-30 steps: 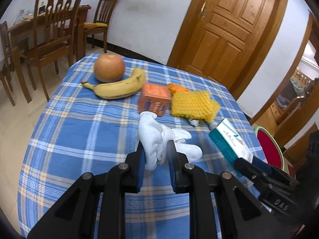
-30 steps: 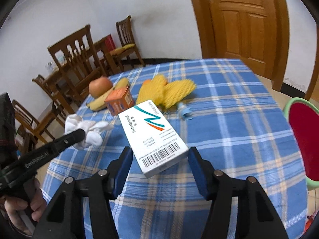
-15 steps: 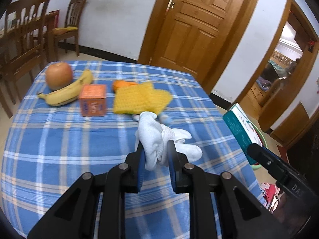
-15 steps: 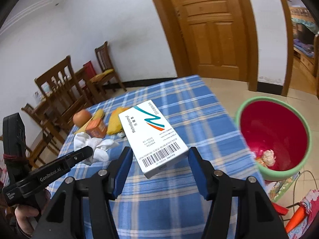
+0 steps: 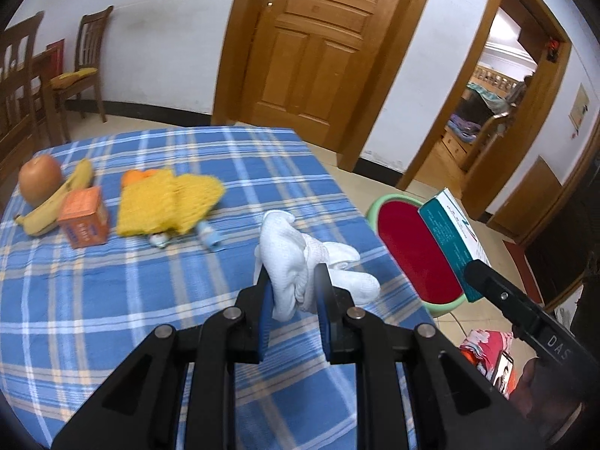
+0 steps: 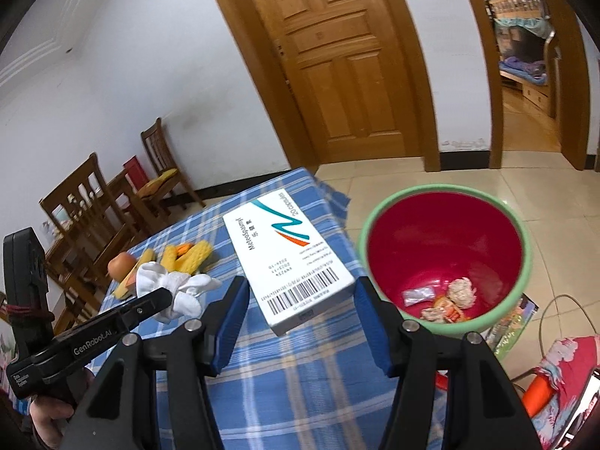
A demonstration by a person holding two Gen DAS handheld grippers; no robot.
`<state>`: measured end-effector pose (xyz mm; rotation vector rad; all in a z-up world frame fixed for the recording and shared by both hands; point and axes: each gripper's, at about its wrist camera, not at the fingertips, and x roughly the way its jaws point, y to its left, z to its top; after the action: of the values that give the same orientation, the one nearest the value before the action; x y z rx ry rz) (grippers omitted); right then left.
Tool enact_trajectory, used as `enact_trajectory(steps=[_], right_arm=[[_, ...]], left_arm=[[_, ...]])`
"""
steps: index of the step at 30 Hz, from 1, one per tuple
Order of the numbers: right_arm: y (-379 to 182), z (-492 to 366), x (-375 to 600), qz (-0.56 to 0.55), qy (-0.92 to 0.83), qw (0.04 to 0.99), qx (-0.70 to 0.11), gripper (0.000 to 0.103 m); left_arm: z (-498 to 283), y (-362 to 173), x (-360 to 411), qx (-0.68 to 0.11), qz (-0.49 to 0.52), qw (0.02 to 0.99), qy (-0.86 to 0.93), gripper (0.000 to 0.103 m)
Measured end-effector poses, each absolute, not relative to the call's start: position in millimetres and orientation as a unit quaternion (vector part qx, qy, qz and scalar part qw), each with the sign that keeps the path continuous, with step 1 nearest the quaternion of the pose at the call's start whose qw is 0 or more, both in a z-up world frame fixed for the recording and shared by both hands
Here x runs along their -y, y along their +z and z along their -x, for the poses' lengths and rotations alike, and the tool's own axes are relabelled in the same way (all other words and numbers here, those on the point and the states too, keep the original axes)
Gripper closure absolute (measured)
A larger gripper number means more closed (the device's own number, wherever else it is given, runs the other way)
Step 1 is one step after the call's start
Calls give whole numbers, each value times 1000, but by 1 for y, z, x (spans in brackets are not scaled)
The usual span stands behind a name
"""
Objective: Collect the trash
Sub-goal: 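Carry the sock and medicine box over the red bin, then open both grippers to drop the sock and medicine box into the bin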
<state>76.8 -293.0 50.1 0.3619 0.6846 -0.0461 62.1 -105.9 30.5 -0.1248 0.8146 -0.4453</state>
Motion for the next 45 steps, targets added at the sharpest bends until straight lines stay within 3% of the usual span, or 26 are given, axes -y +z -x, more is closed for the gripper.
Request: enact_trajectory(steps=[23,45], right_arm=[[37,-66,362,-215,-88,916,-326,42],[-1,-70,422,-251,-160,887,-352,42]], left_arm=[[-78,34,203,-394,17,877,-274,83],[-101,-7,296,-421,-46,844,-328,83]])
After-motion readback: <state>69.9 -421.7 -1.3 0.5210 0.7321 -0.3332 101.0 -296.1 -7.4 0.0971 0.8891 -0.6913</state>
